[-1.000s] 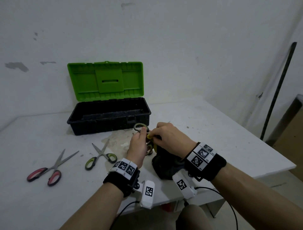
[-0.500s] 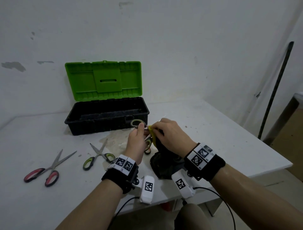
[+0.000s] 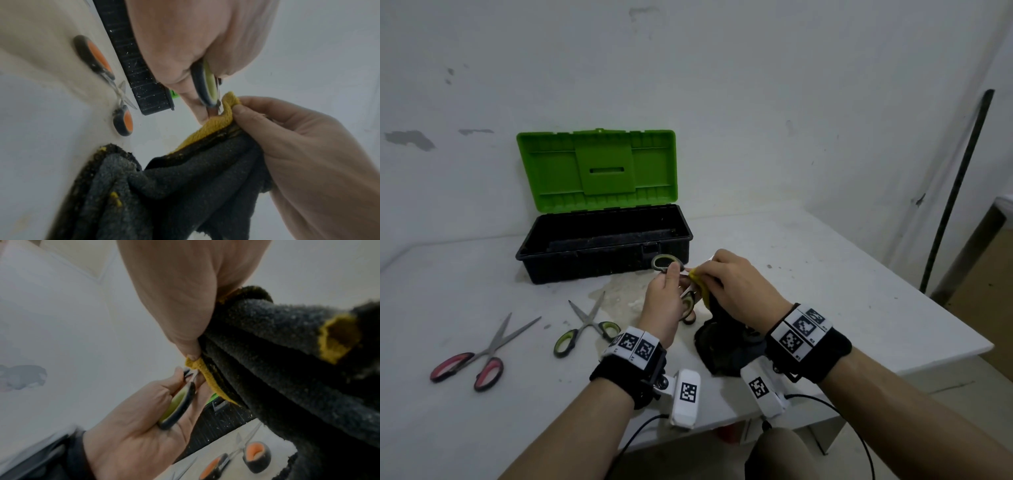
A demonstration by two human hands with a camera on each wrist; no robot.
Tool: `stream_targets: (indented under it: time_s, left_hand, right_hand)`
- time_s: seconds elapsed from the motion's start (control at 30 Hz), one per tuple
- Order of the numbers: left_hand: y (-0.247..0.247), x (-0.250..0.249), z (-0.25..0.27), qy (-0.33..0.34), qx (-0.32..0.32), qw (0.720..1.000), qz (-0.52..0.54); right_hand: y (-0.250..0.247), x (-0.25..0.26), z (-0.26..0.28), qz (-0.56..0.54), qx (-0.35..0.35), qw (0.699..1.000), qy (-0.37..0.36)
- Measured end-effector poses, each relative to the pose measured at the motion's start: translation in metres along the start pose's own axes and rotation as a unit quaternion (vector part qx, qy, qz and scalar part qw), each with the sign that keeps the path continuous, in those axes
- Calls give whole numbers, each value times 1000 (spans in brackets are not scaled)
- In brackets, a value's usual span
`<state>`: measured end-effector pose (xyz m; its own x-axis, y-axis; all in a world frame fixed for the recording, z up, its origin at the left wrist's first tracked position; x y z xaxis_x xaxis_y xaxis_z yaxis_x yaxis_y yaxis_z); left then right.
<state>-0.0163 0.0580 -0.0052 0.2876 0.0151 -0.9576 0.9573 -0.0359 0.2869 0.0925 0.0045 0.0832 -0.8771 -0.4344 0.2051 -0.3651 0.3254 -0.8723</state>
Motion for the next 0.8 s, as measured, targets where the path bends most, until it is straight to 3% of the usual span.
stream_targets:
  time_s: [0.13,0.3,0.47,0.63,0.8]
  left_hand:
    - [2,-1,0,9,13,1000,-19]
    - [2,6,4,-15,15,1000,-13]
    - [3,5,1,-1,16,1000,-23]
    - [-5,11,-2,-27,-20,998,45]
    - [1,9,-2,-14,5,1000,13]
  right_hand:
    - [12,20,7,1,25,998,-55]
    - [9,0,3,25,36,999,0]
    - [16,13,8,11,41,998,-40]
    - [5,-14,5,3,8,1000,18]
    - [8,1,4,-8,-3,1000,-3]
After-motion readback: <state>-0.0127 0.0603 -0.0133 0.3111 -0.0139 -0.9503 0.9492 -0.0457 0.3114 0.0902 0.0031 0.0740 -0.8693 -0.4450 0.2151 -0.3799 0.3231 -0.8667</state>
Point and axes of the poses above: each hand's wrist, its own z-axis away from the middle knuckle, its own y-axis out of the palm, x = y × z, the point moved 9 cm from there along -z, towards the middle knuckle, and after that the axes turned 6 degrees about z, right-handed, at the moved point
